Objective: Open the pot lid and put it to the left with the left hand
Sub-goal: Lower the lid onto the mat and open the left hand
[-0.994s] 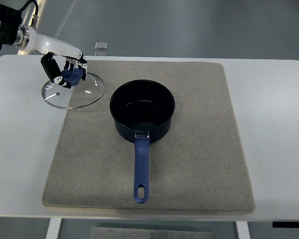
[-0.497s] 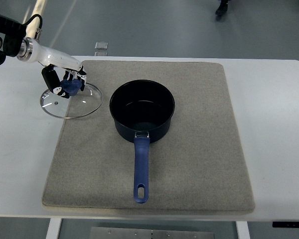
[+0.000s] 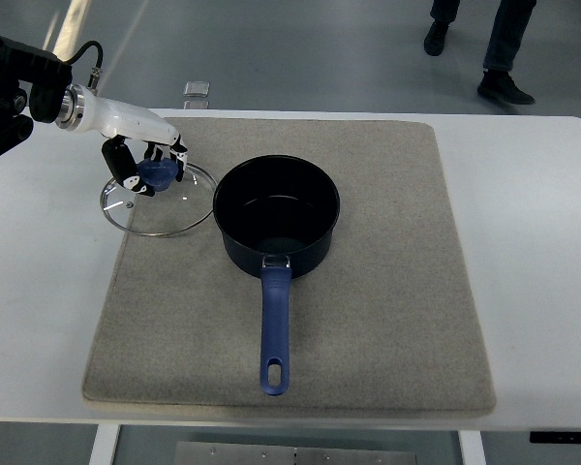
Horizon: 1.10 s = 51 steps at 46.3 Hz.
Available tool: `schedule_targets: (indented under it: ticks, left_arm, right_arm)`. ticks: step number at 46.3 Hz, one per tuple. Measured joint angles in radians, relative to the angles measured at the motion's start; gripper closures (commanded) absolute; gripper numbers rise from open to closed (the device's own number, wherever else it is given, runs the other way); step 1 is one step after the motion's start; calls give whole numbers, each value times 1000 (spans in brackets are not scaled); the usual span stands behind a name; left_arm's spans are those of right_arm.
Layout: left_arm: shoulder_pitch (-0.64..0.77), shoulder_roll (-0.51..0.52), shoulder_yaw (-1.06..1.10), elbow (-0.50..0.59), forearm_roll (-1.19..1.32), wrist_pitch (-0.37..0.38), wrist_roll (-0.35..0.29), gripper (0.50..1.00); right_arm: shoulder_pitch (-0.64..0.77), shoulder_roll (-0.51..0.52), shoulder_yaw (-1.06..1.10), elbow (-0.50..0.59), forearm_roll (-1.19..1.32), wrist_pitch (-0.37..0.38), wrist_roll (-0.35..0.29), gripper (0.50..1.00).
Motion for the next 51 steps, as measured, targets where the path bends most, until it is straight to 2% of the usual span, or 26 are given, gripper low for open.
schedule_targets:
  ticks: [6,29,40,51]
  left_arm:
    - [19,0,2,-1,7,40,0,1000]
    - [28,6,2,-29,5,54,0,1000]
    - [36,5,1,-29,7,118,0,1000]
    - [55,7,5,-29,15,130,0,1000]
  right_arm:
    - [0,0,0,0,0,0,0,585]
    - [0,0,0,0,0,0,0,585]
    - [0,0,0,0,0,0,0,585]
    - [0,0,0,0,0,0,0,585]
